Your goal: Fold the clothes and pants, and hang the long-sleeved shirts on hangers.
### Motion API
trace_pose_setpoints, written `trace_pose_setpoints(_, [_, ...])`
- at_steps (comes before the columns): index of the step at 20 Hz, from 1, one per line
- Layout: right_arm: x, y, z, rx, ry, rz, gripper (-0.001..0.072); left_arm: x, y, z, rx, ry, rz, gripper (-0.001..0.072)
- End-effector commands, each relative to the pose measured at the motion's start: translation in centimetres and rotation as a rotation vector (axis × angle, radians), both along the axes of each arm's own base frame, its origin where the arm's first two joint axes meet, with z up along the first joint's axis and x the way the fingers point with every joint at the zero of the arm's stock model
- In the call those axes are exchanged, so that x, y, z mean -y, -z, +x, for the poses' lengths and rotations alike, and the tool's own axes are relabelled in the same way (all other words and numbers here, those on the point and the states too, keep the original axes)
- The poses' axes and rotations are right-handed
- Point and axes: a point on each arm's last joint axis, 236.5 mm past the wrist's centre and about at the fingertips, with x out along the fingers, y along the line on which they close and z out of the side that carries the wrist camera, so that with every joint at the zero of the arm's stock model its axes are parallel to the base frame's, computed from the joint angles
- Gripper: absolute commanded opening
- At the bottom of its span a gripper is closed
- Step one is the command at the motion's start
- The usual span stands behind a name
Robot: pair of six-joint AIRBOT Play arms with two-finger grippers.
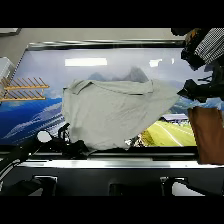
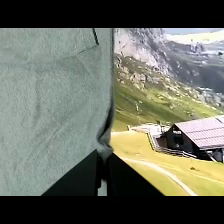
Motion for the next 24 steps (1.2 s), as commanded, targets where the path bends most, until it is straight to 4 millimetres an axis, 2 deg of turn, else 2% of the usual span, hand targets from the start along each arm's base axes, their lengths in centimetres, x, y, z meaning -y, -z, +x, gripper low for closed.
trace_pose_setpoints(1, [0.1, -0.7, -0.6, 0.006, -0.008, -0.026, 0.0042, 0.6, -2.9, -1.0, -0.019, -0.033, -0.044, 0.0455])
trace_pose_setpoints(4, [0.1, -0.9, -0.8, 0.008, -0.011, -0.027, 0.0042, 0.6, -3.6, -0.3, 0.001, -0.088, -0.048, 0.0455])
trace_pose_setpoints(11, [-0.1, -0.9, -1.0, -0.002, -0.018, -0.023, 0.0042, 0.0, -0.7, -0.9, -0.091, -0.164, 0.0, 0.0455])
trace_pose_setpoints(17, [-0.1, -0.8, -1.0, -0.003, -0.018, -0.022, 0.0042, -0.5, 0.9, 1.0, -0.062, -0.238, 0.031, 0.0455])
trace_pose_setpoints(23, [-0.1, -1.0, -1.1, -0.001, -0.014, -0.021, 0.0042, 0.2, 2.3, 1.1, -0.075, -0.239, 0.051, 0.045])
trace_pose_setpoints(24, [-0.1, -1.2, -1.1, 0.002, -0.014, -0.023, 0.0042, 0.4, 2.3, 1.2, -0.069, -0.243, 0.046, 0.042])
